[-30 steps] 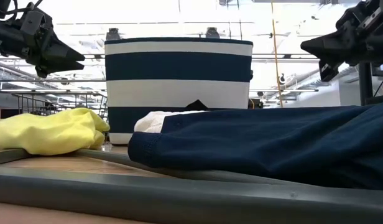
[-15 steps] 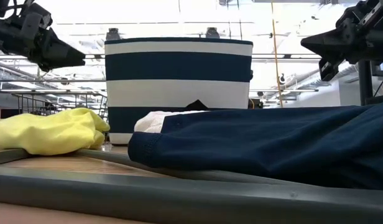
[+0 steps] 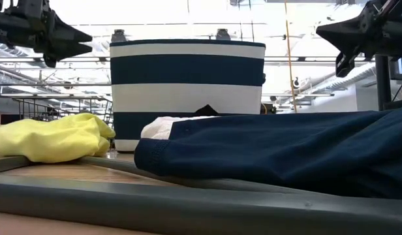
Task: Pick & Place Cloths
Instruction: Put the gray shorts into the brown wire basket
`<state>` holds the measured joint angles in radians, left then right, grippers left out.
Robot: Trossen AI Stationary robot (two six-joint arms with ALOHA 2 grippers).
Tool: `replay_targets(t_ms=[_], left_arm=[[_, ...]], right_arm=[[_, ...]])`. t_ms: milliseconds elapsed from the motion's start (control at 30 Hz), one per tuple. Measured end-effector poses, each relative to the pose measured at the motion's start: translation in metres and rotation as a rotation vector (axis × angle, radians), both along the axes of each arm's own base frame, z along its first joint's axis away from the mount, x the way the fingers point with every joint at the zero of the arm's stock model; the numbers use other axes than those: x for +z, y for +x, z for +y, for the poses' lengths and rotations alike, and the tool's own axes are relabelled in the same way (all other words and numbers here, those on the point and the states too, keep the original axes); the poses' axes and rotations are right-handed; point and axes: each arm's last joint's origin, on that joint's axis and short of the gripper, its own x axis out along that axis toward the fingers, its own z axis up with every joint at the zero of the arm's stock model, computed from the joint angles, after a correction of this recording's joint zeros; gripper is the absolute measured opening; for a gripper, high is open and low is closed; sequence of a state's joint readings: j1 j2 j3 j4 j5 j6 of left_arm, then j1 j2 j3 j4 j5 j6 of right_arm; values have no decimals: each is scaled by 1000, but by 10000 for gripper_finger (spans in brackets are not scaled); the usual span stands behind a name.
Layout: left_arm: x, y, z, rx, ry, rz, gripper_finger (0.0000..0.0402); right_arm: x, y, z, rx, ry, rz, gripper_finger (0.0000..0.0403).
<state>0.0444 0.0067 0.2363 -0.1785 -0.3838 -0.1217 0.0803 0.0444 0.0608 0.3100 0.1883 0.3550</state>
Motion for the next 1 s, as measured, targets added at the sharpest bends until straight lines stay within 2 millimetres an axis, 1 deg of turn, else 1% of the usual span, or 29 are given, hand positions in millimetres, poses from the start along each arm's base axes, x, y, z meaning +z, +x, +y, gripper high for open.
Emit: replay_targets(t_ms=[100, 233, 333, 433, 500, 567, 633, 767, 933, 1000], left_arm=[[1, 0, -1, -32, 16, -5, 202], [1, 1, -2, -64, -3, -18, 203], [1, 1, -2, -70, -33, -28, 202], [1, 1, -2, -71, -50, -34, 202], [1, 1, -2, -72, -66, -40, 202], [1, 1, -2, -73, -87, -47, 202], [0, 1, -2, -74, -104, -45, 202], [-4, 1, -2, -73, -140, -21, 202], [-9, 1, -2, -69, -213, 3, 202], [-10, 1, -2, -68, -231, 8, 202]], right_arm=[[2, 0, 0, 1, 6, -19, 4], [6, -1, 0, 17, 60, -63, 4], [5, 2, 0, 15, 30, -11, 4], [23, 4, 1, 28, -26, 16, 1], [30, 9, 2, 53, -45, 113, 1], [36, 15, 3, 64, -53, 249, 1], [47, 20, 5, 99, -62, 345, 1], [63, 36, 9, 206, -69, 539, 1], [73, 58, 15, 360, -68, 728, 0], [73, 66, 17, 402, -77, 808, 0]])
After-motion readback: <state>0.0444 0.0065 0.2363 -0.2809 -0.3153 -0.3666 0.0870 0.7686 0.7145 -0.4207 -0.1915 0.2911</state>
